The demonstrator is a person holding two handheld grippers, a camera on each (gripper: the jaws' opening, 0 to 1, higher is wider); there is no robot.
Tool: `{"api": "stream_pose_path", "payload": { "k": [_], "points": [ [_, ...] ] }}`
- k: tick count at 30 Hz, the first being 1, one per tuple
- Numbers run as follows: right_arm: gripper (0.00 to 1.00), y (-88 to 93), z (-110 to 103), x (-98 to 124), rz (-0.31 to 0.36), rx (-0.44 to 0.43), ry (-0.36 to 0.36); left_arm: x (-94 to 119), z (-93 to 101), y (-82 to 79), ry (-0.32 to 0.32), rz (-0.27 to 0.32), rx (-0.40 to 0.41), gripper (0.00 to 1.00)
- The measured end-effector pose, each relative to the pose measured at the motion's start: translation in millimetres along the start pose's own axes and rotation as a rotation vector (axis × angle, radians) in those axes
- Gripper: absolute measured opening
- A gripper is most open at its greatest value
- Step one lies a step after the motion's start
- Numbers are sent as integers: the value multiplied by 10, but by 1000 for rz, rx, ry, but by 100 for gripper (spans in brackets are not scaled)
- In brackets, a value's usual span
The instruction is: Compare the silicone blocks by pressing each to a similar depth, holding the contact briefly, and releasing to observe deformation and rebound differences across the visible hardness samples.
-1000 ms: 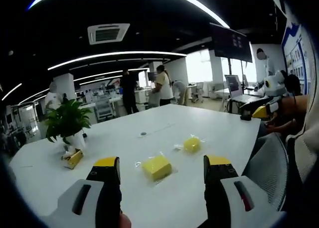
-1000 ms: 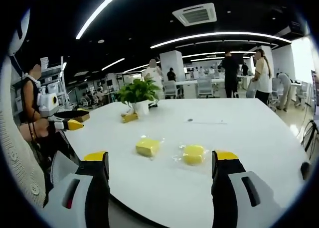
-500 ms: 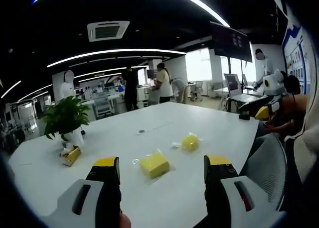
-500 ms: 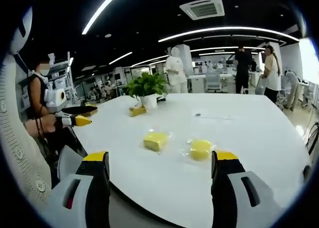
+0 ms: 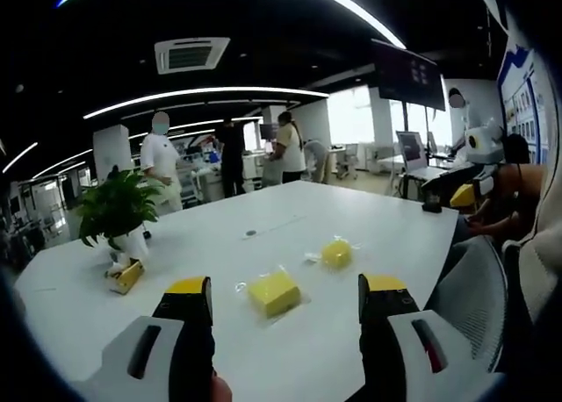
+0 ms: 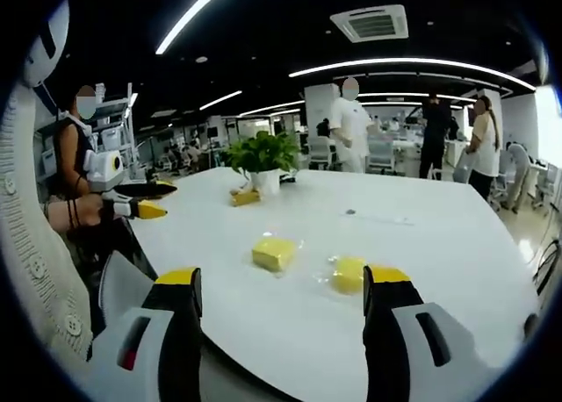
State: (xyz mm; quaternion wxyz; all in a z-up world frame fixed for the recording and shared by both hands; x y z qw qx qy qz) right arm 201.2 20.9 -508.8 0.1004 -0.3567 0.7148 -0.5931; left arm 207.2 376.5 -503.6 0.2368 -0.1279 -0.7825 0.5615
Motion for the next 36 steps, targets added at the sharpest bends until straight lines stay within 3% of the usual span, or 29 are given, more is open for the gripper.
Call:
{"api": "stream_pose_path", "payload": {
  "k": [21,30,36],
  "points": [
    [65,72,46,-118,-66,-3,-18,12,-74,42,5,-37,34,59],
    [65,101,54,-129,-76,-7,-26,-17,-56,70,37,-17,89,58],
    [65,35,69,-102,-64,11,-27,5,-124,24,50,-10,81,51]
  ]
}}
Point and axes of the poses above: the point that each gripper's makers call its tool centre point, and the gripper's own axes: x roughly backward along the fingers, z roughly to its right, y roughly out of its underside, the point moved 8 cm from there along x, roughly backward along the fingers, and after that the axes turned 11 degrees about -x, right-handed, at the moved point
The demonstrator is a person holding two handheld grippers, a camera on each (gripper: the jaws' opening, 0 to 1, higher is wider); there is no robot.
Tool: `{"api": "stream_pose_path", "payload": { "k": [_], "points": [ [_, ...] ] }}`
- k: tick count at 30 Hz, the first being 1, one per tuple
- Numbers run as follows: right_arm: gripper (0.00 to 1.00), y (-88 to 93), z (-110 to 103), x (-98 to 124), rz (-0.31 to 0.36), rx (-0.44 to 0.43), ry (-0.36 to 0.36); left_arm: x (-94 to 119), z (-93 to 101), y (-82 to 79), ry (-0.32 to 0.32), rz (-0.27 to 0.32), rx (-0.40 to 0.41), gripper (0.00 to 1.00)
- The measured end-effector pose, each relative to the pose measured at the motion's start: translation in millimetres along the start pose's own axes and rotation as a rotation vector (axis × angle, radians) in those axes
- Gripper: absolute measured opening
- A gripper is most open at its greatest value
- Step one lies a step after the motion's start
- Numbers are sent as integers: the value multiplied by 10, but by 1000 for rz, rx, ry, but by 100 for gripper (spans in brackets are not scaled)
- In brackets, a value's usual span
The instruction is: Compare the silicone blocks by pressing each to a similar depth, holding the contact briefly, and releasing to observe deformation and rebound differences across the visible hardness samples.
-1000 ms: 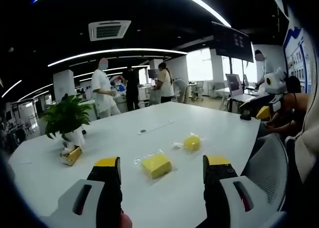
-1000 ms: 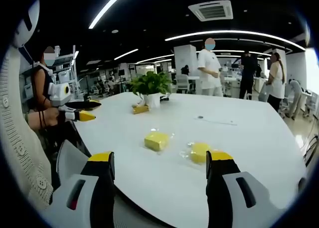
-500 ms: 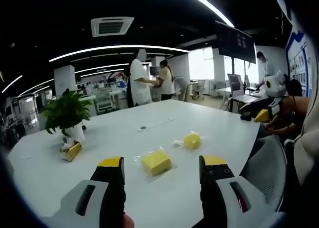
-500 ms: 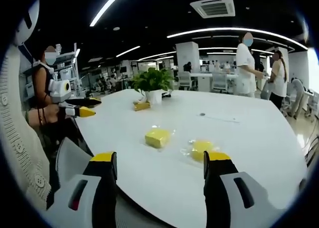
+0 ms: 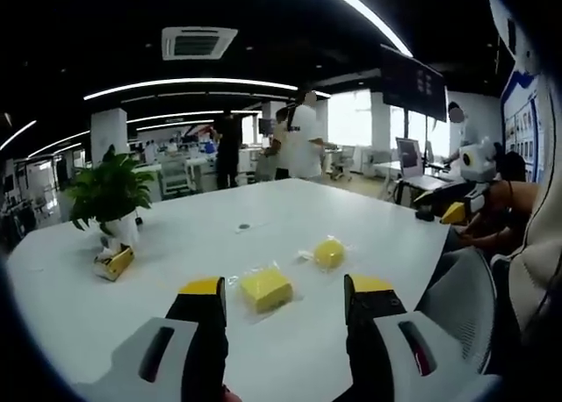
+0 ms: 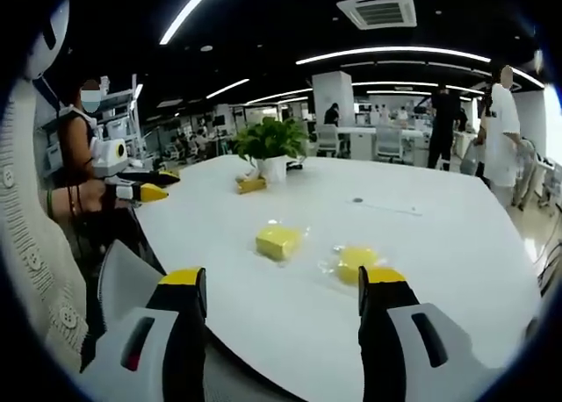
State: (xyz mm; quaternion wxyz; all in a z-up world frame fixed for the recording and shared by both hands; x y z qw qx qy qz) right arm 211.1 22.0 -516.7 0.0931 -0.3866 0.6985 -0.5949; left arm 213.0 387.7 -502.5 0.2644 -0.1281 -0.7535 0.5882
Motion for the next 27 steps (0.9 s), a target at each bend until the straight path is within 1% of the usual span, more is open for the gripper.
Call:
{"api": "stream_pose_path", "payload": {
  "k": [2,3,5,7,8,11,13,15,18,20,22,23,24,25,27],
  "points": [
    [66,-24,10,9,2,5,1,-1,-6,-23,22,-2,16,47],
    [66,-33,13,12,3,7,-1,-11,5,-52,44,11,70,48],
    [66,-48,25,16,0,13,-2,-40,-15,-117,70,43,115,54],
    [66,-57,43,18,-6,18,-1,-75,-45,-159,98,36,128,59],
    [66,-58,48,17,-7,19,0,-83,-53,-165,101,31,129,59],
    [66,-52,98,11,-18,24,7,-172,-157,-210,128,30,166,58],
    [66,-46,117,4,-18,18,6,-230,-221,-238,145,37,186,55],
    [66,-48,121,1,-12,4,-9,-329,-313,-278,150,42,178,55],
    [68,-62,128,-9,6,-36,-36,-472,-406,-301,164,27,185,57],
    [68,-66,142,-22,5,-42,-34,-573,-456,-303,176,5,177,58],
    [67,-65,172,-37,-1,-33,-24,-667,-505,-310,184,10,176,57],
    [67,-65,192,-44,-4,-34,-19,-712,-518,-313,194,12,193,58],
    [67,-67,212,-53,-5,-38,-16,-783,-546,-301,201,0,226,60],
    [67,-68,223,-58,-5,-41,-15,-831,-568,-291,205,-4,231,61],
    [67,-66,245,-80,-9,-47,-13,-945,-624,-255,215,-32,243,62]
  ]
}}
Point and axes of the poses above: the point that each gripper's makers call its tool centre point, and the gripper's own axes: x roughly backward along the fingers, z roughly to its right, y roughly out of its underside, the point moved 8 cm from there along x, roughly backward along the fingers, and after that the axes turned 11 degrees about -x, right-handed, at the moved point
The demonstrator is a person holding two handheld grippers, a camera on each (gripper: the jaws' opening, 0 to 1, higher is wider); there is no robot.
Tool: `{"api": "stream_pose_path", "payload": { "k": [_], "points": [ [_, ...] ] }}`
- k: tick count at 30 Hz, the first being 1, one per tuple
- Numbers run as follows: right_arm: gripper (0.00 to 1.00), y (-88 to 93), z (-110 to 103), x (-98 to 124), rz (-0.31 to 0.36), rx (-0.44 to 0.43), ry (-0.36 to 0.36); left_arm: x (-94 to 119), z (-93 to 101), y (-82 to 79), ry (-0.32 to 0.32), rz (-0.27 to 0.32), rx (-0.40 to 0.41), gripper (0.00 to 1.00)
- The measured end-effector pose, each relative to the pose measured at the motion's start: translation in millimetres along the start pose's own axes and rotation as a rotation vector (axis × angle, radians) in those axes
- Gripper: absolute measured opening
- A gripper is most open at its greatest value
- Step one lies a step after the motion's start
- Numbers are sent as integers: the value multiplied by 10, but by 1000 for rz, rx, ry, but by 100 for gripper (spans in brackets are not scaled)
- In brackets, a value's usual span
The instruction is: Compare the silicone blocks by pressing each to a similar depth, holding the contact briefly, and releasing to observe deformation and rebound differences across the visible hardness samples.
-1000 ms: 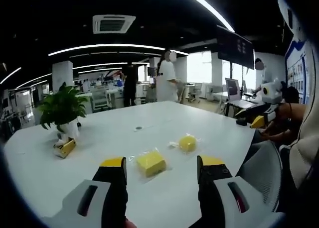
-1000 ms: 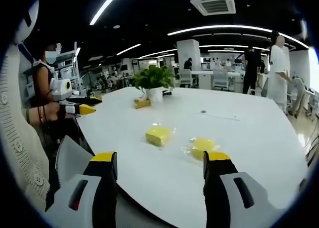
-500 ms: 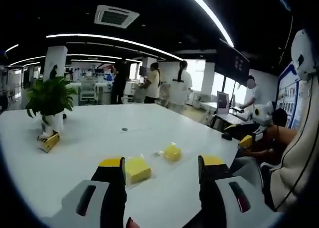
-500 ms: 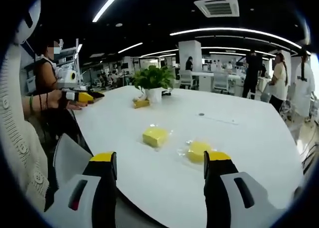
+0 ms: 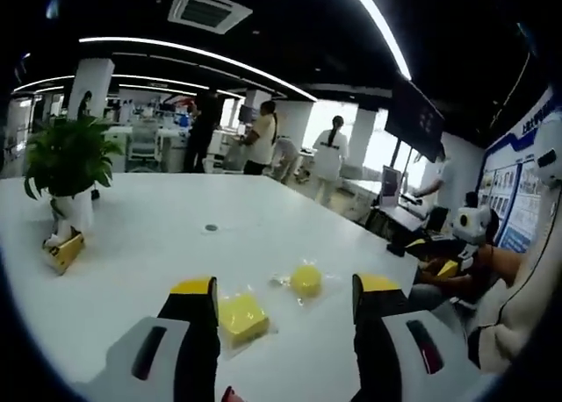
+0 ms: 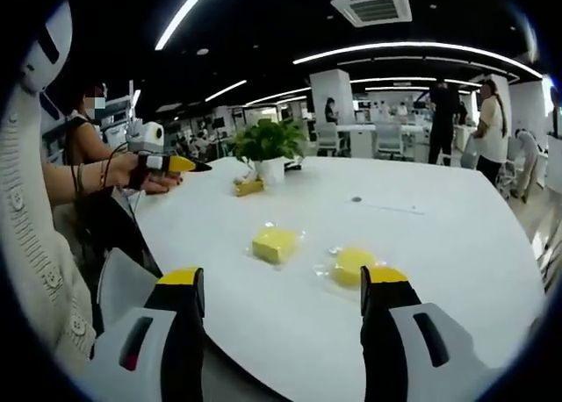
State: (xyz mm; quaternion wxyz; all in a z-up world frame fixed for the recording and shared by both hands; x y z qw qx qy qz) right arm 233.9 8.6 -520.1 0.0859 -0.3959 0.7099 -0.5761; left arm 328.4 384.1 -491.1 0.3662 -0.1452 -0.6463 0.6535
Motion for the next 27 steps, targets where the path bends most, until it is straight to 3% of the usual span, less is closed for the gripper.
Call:
{"api": "stream_pose_path", "payload": {
  "k": [6,11,12,15,19,27],
  "points": [
    [68,19,49,-70,-6,-34,-11,-256,-269,85,2,-33,63,65],
    [67,39,75,-129,-34,-38,-15,-461,-509,222,-16,-5,230,65],
    [67,36,82,-137,-35,-39,-16,-497,-584,285,-40,-11,286,63],
    [67,23,110,-153,-33,-49,-15,-586,-697,405,-44,2,320,59],
    [67,26,142,-180,-38,-68,-18,-720,-829,651,-70,-19,440,60],
    [67,61,195,-192,-76,-73,3,-979,-981,1087,-83,-101,521,62]
  ]
}}
Point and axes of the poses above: the point that each gripper's makers call its tool centre point, and the gripper's own axes: x roughly backward along the fingers, z roughly to its right, y roughly out of its underside, the point moved 8 cm from there along x, roughly backward along the fingers, and after that the axes turned 11 degrees about -x, right-handed, at the moved point
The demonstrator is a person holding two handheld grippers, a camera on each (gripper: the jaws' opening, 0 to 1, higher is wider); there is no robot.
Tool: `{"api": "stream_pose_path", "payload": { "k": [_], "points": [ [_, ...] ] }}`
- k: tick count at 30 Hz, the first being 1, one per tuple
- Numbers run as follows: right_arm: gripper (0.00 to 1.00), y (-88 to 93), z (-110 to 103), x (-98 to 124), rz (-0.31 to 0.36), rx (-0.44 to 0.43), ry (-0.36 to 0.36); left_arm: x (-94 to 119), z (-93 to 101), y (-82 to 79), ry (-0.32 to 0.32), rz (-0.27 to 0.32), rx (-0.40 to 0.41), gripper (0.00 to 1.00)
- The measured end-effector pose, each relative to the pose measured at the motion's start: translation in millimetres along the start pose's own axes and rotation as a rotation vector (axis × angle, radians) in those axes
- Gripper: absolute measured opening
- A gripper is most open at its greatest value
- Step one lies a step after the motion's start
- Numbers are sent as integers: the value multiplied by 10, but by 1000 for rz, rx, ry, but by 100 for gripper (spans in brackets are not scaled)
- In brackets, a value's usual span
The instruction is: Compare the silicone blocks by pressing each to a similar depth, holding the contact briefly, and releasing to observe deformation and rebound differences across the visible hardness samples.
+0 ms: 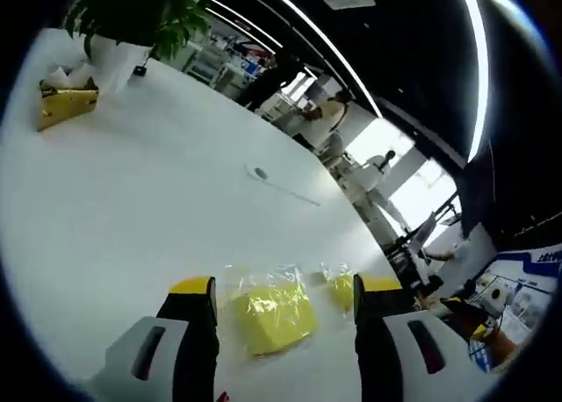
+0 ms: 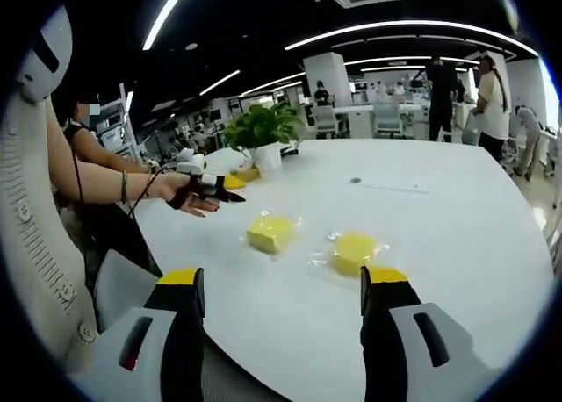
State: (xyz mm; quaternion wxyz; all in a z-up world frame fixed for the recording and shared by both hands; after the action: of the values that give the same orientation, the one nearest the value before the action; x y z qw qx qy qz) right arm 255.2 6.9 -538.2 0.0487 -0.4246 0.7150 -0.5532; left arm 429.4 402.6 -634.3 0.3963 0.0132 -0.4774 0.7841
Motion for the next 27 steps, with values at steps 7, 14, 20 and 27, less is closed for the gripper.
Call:
{"api": "stream_pose_path", "payload": {
  "k": [7,14,20,27],
  "points": [
    [66,4,42,-8,-26,-4,29,-224,-80,143,3,4,62,62],
    [66,16,97,-22,-45,-12,48,-396,-3,207,44,20,107,54],
    [66,6,132,-26,-57,-13,61,-488,-53,260,53,52,226,43],
    [66,-1,175,-40,-67,-14,75,-514,-171,385,38,52,327,27]
  ]
}}
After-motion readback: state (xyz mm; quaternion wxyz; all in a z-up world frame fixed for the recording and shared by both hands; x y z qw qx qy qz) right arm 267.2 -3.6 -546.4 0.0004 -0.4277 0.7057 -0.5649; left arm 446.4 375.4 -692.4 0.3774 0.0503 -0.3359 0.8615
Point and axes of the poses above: the point that each gripper's makers call its tool centre point, and the gripper's own axes: x roughly backward along the fingers, z roughly to its right, y roughly out of its underside, the point moved 8 cm from there along x, roughly backward along the fingers, and after that the axes turned 11 degrees about -x, right-handed, at the moved point
